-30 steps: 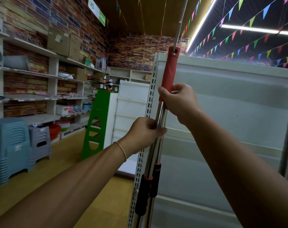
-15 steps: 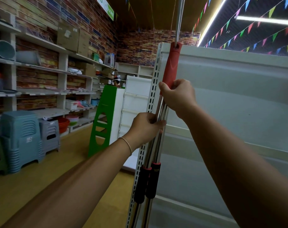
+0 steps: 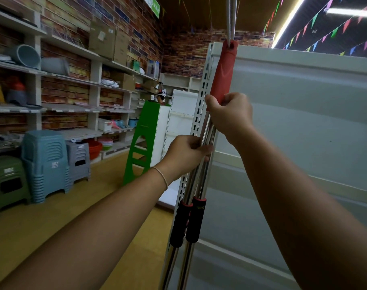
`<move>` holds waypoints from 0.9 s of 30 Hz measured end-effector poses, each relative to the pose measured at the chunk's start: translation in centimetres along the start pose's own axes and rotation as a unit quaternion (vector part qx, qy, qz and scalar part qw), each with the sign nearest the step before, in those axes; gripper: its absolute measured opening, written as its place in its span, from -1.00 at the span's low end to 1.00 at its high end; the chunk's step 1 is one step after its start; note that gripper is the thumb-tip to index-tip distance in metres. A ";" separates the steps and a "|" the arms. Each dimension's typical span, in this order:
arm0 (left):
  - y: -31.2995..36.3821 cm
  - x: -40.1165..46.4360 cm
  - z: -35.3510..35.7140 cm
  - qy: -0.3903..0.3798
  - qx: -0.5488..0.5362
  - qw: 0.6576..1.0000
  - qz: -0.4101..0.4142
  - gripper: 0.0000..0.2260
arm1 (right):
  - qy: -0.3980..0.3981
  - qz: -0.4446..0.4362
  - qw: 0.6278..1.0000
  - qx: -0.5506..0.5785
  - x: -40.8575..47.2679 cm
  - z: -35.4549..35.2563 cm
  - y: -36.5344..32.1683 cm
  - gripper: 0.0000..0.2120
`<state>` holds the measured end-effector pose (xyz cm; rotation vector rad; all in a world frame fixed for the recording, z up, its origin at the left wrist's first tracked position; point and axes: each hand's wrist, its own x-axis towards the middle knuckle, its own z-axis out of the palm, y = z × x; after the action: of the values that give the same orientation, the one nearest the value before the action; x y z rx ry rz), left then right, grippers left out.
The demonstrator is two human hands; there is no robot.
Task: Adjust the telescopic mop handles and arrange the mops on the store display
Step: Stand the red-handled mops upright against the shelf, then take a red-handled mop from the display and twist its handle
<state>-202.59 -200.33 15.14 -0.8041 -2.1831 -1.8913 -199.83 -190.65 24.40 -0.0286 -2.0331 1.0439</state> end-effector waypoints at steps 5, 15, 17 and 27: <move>0.3 -0.2 -0.2 -0.005 0.006 1.000 -0.017 -0.82 | -0.002 0.013 1.000 -0.005 -0.5 0.0 0.5 -0.62; -0.6 -3.1 0.0 -0.021 0.138 0.990 0.020 -0.81 | -0.010 0.087 0.990 -0.109 -7.7 -1.2 3.8 -0.63; -3.6 -5.7 -0.2 -0.067 0.211 0.975 0.019 -0.71 | -0.017 0.100 0.983 -0.153 -10.8 -2.6 5.8 -0.57; -10.4 -17.7 4.4 -0.145 0.420 0.889 0.110 -0.62 | 0.001 0.205 0.934 -0.292 -25.6 -10.9 13.4 -0.61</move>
<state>-191.52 -202.08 -2.65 -1.0942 -2.5730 -0.6006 -179.99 -183.96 1.70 -0.7924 -2.3217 0.6297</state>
